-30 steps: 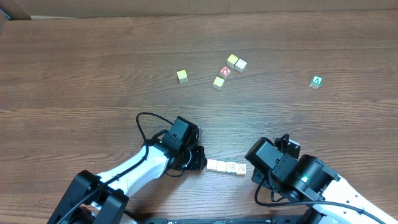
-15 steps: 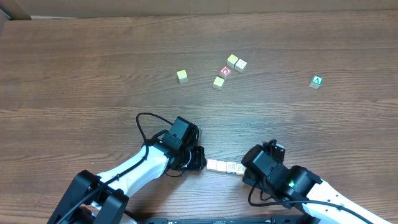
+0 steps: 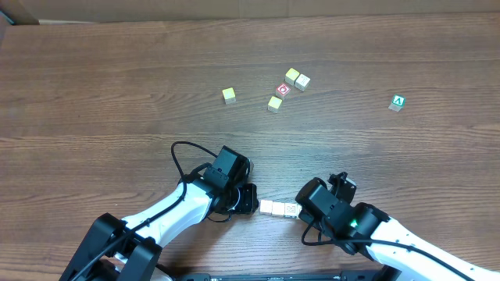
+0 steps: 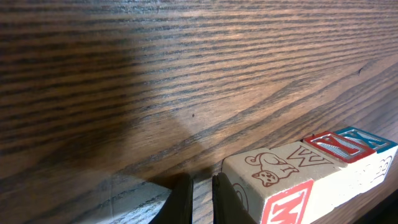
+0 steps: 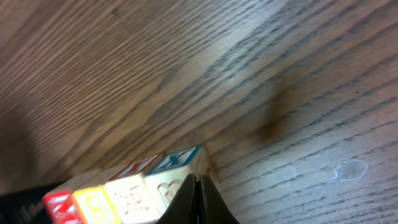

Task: Flip 4 blocks
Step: 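Move the right gripper to the row's right end beside the X block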

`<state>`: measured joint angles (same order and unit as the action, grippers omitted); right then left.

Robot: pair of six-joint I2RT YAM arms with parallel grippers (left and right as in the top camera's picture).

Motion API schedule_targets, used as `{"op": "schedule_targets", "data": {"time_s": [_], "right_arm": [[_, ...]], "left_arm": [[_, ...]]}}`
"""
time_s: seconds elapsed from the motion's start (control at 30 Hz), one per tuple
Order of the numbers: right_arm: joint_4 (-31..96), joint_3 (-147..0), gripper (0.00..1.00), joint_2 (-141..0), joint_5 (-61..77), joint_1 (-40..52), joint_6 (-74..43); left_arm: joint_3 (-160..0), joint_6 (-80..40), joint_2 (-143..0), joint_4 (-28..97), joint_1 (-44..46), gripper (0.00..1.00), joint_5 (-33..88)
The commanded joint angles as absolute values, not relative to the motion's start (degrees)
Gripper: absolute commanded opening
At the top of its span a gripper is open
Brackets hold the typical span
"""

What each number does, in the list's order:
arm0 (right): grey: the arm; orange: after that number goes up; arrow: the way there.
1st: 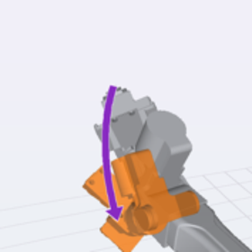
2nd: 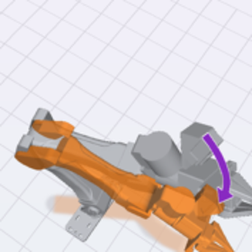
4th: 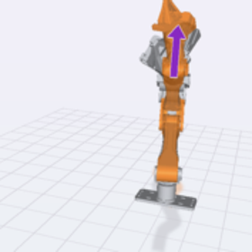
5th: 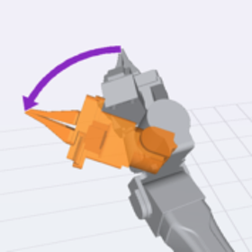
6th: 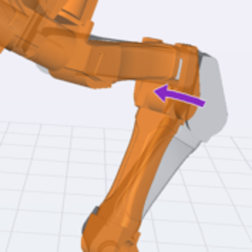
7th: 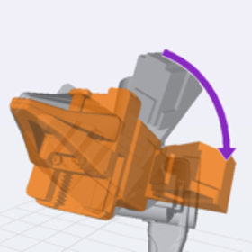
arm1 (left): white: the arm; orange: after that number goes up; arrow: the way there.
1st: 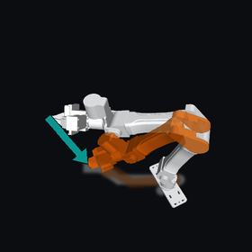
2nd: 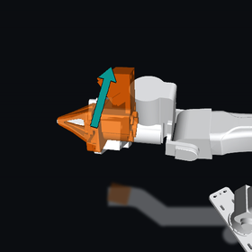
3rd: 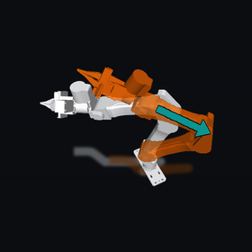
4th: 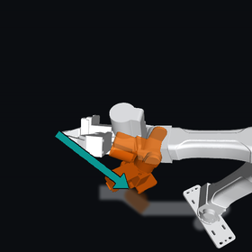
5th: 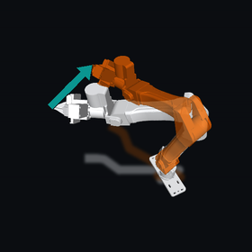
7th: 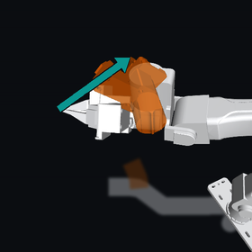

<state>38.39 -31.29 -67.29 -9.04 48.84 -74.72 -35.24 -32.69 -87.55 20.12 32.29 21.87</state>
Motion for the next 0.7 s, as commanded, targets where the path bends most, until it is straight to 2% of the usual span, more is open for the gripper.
{"op": "schedule_targets", "data": {"time_s": [0.0,0.33,0.67], "right_arm": [[38.04,-31.44,0.04,-70.22,-10.48,49.06,-78.56],[37.60,-31.44,0.04,-73.06,-10.17,49.06,-80.93],[37.95,-31.44,0.04,-73.06,-9.43,49.06,-67.96]], "left_arm": [[-35.48,-32.80,-88.51,20.53,32.67,0.06,20.99],[-35.48,-32.80,-88.51,20.51,32.67,0.04,20.97],[-35.48,-32.77,-88.51,20.71,32.67,0.04,20.97]]}}
